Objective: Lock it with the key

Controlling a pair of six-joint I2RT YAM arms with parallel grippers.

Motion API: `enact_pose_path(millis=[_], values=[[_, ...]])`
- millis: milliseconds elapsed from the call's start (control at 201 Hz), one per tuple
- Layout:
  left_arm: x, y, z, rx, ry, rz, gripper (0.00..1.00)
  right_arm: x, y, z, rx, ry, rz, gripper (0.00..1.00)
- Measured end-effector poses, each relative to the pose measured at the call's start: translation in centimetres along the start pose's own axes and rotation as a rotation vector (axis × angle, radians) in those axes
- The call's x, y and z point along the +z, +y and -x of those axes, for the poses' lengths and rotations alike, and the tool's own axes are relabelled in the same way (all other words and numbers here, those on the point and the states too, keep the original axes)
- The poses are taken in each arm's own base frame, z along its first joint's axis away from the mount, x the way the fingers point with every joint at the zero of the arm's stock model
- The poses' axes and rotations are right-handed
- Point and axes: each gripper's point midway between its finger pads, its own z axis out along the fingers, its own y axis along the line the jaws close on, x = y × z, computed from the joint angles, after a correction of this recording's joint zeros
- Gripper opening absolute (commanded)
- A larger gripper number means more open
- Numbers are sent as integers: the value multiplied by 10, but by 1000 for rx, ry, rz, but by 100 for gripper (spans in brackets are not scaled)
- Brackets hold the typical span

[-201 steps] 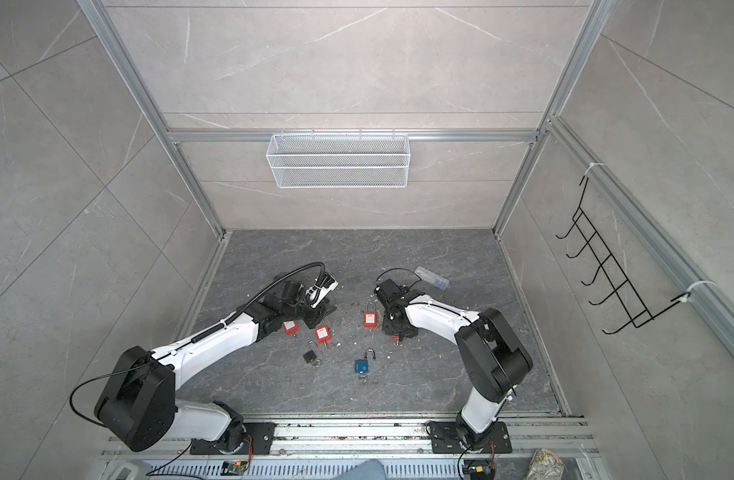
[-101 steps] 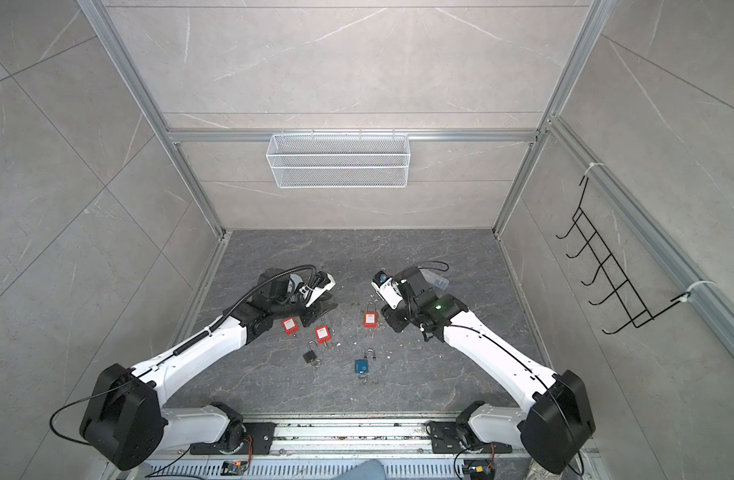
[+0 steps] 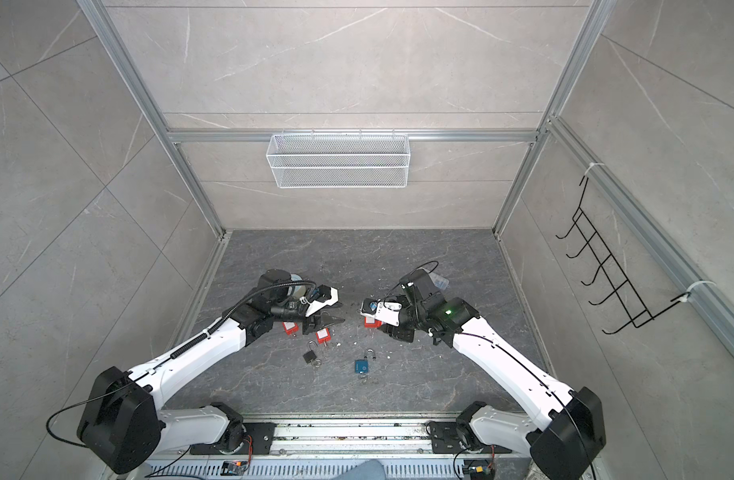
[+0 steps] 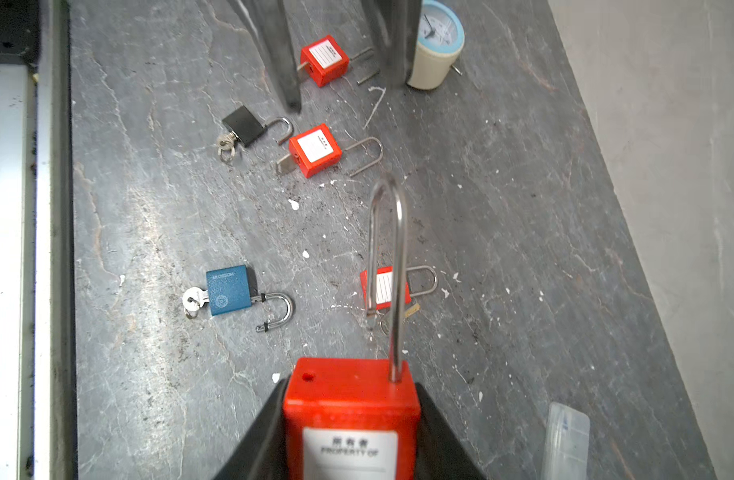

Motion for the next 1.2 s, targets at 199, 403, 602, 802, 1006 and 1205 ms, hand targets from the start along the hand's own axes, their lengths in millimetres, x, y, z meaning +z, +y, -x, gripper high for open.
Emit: enact_pose_path(millis=[199, 403, 602, 802, 1006, 1205], values=[[15, -8, 4, 18, -7, -41, 45, -1, 8, 3, -53, -23, 38, 32], [24, -15, 9, 31, -21, -68, 40, -1, 13, 2, -68, -21, 58, 32], [30, -19, 8, 17, -22, -86, 30, 2, 14, 1, -70, -15, 67, 32], [31, -19, 10, 10, -26, -88, 21, 9, 16, -4, -62, 9, 85, 32], [34, -19, 12, 12, -33, -89, 11, 10, 16, -5, -56, 14, 87, 31], [36, -17, 11, -3, -32, -93, 2, 9, 15, -5, -52, 23, 85, 32]])
